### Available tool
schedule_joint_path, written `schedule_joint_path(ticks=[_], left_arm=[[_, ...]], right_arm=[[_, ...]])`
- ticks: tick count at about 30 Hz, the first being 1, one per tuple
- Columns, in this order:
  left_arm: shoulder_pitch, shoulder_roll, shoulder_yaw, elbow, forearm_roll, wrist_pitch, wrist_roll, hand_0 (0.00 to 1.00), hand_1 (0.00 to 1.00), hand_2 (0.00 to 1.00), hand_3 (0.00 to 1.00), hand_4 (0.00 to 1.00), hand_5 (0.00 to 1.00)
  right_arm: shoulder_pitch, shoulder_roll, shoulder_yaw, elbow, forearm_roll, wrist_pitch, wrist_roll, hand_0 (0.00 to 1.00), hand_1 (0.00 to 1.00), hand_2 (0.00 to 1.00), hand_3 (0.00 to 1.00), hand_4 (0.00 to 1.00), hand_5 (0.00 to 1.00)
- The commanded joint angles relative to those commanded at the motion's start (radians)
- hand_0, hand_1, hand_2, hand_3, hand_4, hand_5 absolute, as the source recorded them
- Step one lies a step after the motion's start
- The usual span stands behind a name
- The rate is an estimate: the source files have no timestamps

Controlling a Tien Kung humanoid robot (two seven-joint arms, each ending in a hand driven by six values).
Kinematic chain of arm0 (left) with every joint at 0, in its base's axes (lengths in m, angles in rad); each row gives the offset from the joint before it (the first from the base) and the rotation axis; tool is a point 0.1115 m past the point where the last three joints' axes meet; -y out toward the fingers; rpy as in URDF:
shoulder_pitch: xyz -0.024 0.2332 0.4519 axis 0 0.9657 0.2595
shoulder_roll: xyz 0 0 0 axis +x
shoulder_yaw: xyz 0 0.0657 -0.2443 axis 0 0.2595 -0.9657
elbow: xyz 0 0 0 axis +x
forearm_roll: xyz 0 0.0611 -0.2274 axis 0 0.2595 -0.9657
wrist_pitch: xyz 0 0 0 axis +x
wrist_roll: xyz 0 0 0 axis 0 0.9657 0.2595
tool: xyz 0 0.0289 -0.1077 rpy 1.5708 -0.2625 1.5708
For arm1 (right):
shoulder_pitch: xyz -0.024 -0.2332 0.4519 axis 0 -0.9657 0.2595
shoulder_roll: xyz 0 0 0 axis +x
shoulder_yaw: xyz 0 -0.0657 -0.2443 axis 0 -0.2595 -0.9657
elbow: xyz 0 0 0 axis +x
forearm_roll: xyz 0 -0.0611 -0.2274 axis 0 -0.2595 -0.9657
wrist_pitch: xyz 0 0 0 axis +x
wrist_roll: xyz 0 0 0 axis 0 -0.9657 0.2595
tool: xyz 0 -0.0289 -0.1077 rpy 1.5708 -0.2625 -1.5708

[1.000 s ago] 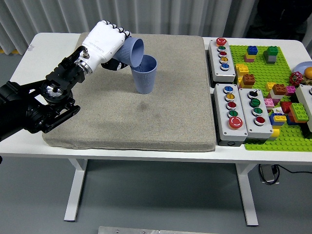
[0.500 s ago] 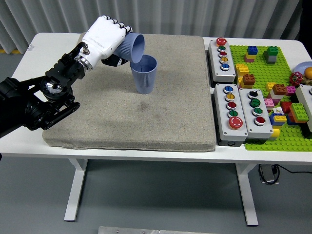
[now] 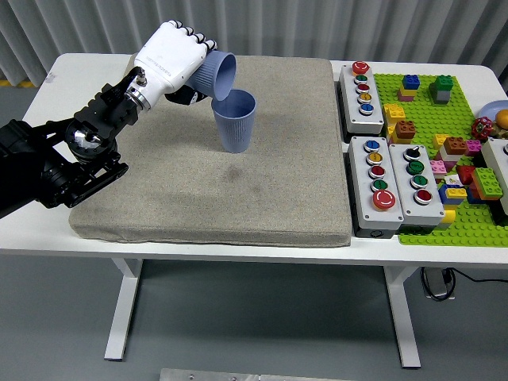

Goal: Pick cup pour cup place

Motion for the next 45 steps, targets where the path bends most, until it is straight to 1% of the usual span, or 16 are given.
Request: schedule_joint_path(ticks=[3,7,12,16,20,24,25,26,28,29,31,33,39,41,43,45], left_arm=[[-0.001,0.001,0.003,-0.002,0.001,0.000,0.001,0.444,0.420,0.480,0.505,0.766,0.272],[0.005,0.001,-0.015,-0.011,-0.004,0.001,-0.001,0.444,0.420,0.480,0.505,0.766,0.272],[0.040,0.013,-0.099,-0.061,-0.061,0.015,-0.007,0.444,0.420,0.480,0.504,0.763,0.271],[0.071,0.018,-0.165,-0.098,-0.145,0.031,-0.024,0.443,0.416,0.479,0.503,0.761,0.270],[0.144,0.001,-0.315,-0.114,-0.278,0.063,-0.068,0.443,0.416,0.479,0.503,0.761,0.270],[0.208,-0.039,-0.458,-0.126,-0.367,0.078,-0.112,0.442,0.415,0.477,0.502,0.760,0.269],[0.223,-0.048,-0.502,-0.131,-0.418,0.083,-0.127,0.442,0.415,0.477,0.502,0.760,0.269],[0.235,-0.058,-0.526,-0.136,-0.444,0.087,-0.136,0.442,0.415,0.477,0.502,0.760,0.269],[0.273,-0.082,-0.607,-0.154,-0.519,0.088,-0.160,0.436,0.413,0.476,0.500,0.761,0.270],[0.276,-0.083,-0.614,-0.154,-0.525,0.088,-0.161,0.436,0.413,0.476,0.500,0.761,0.270],[0.310,-0.089,-0.650,-0.185,-0.591,0.088,-0.183,0.436,0.413,0.476,0.500,0.761,0.270],[0.329,-0.089,-0.662,-0.209,-0.638,0.088,-0.192,0.437,0.414,0.475,0.498,0.762,0.271],[0.376,-0.097,-0.690,-0.284,-0.714,0.088,-0.200,0.435,0.415,0.475,0.497,0.761,0.270],[0.404,-0.109,-0.708,-0.330,-0.742,0.088,-0.203,0.435,0.415,0.475,0.497,0.761,0.270],[0.415,-0.112,-0.713,-0.347,-0.744,0.088,-0.206,0.435,0.415,0.475,0.497,0.761,0.270],[0.446,-0.120,-0.722,-0.384,-0.708,0.088,-0.210,0.434,0.414,0.477,0.503,0.760,0.273]], right_arm=[[0.000,0.000,-0.002,0.000,0.002,0.000,0.001,0.675,0.614,0.567,0.581,0.002,0.169],[-0.001,0.000,-0.003,0.000,0.003,0.000,0.001,0.675,0.614,0.567,0.581,0.002,0.169],[-0.003,0.001,-0.004,-0.001,0.005,0.000,0.001,0.675,0.614,0.568,0.581,0.002,0.169],[-0.005,0.001,-0.002,0.000,-0.003,0.001,-0.001,0.675,0.614,0.568,0.581,0.002,0.169],[-0.012,0.003,-0.004,-0.001,0.001,0.001,0.003,0.675,0.614,0.568,0.581,0.002,0.169],[-0.022,0.006,-0.002,-0.002,-0.003,0.003,0.004,0.675,0.614,0.566,0.581,0.002,0.169],[-0.024,0.007,-0.001,-0.002,-0.005,0.003,0.003,0.675,0.614,0.566,0.581,0.002,0.169],[-0.026,0.007,-0.002,-0.002,-0.005,0.003,0.004,0.675,0.614,0.566,0.581,0.002,0.169],[-0.031,0.009,-0.005,-0.002,0.003,0.000,0.006,0.675,0.615,0.566,0.581,0.002,0.168],[-0.031,0.009,-0.005,-0.002,0.003,0.000,0.006,0.675,0.615,0.566,0.581,0.002,0.168],[-0.035,0.011,-0.004,-0.002,0.000,0.000,0.006,0.675,0.615,0.566,0.581,0.002,0.168],[-0.035,0.011,-0.005,-0.002,0.000,-0.001,0.006,0.675,0.615,0.566,0.581,0.002,0.168],[-0.036,0.011,-0.009,-0.002,0.002,-0.003,0.007,0.675,0.615,0.566,0.581,0.002,0.170],[-0.035,0.012,-0.009,-0.002,0.000,-0.003,0.007,0.675,0.615,0.566,0.581,0.002,0.170],[-0.034,0.011,-0.009,-0.002,-0.001,-0.003,0.007,0.675,0.615,0.566,0.581,0.002,0.170],[-0.032,0.010,-0.006,-0.002,-0.006,-0.002,0.008,0.675,0.614,0.566,0.581,0.002,0.169]])
